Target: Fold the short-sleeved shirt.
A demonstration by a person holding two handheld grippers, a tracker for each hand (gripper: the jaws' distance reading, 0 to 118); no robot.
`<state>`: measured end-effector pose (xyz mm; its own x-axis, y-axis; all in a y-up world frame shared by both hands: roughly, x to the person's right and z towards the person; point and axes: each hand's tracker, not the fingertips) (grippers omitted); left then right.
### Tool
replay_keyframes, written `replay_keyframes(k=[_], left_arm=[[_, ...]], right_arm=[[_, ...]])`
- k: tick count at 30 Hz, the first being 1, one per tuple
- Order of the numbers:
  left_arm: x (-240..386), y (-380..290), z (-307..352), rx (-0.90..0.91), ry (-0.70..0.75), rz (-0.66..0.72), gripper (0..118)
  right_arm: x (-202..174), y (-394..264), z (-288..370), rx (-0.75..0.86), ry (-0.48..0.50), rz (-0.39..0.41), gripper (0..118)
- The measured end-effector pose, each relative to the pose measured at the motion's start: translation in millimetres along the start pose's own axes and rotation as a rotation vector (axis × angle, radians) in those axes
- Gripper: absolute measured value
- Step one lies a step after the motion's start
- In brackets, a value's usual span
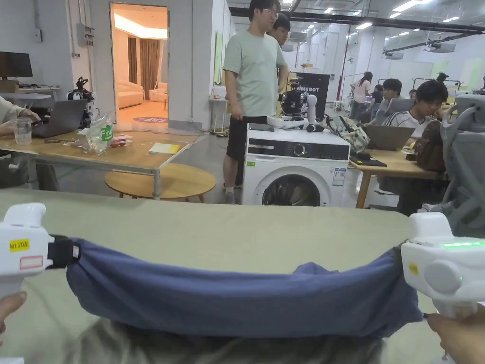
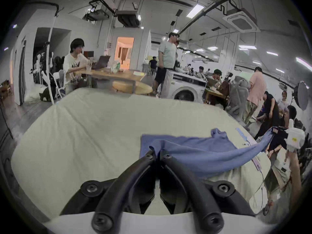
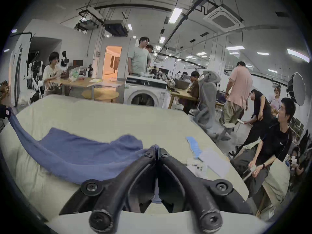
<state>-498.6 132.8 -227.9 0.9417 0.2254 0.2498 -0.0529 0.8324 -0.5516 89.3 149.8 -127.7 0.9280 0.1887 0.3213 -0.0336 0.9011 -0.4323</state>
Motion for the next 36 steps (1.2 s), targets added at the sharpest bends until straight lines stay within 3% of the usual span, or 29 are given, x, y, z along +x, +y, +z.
replay_keyframes(k=[9,19,25,29,30,32,33,36], left_arm=[[-18,-85,-18,-0.177,0.022,0.008,0],[-35,-125,-44,-0.319,0.042,0.030,0],[-34,-151,-81,-0.455,0.096,-0.032,0],[-33,-150,-72,-0.412,0.093,0.009,0],[-32,-148,-69,-0.404,0.087,0.017,8],[-27,-141,-62,-0.340,0.095,-0.002,34],[-23,-136,-57,-0.291,0.109,-0.012,38],[-9,-121,-45,-0.128,0.080,-0.021,38]], right_arm=[[-12,-83,-16,-0.182,0.015,0.020,0],[-12,-135,-28,-0.329,0.040,0.053,0],[-24,-157,-53,-0.402,0.042,0.085,0],[-25,-160,-53,-0.412,0.022,0.063,8],[-25,-158,-49,-0.389,0.007,0.048,16],[-23,-149,-40,-0.314,-0.001,0.001,46],[-24,-142,-33,-0.265,0.002,-0.025,51],[-34,-123,-19,-0.132,0.013,-0.056,51]])
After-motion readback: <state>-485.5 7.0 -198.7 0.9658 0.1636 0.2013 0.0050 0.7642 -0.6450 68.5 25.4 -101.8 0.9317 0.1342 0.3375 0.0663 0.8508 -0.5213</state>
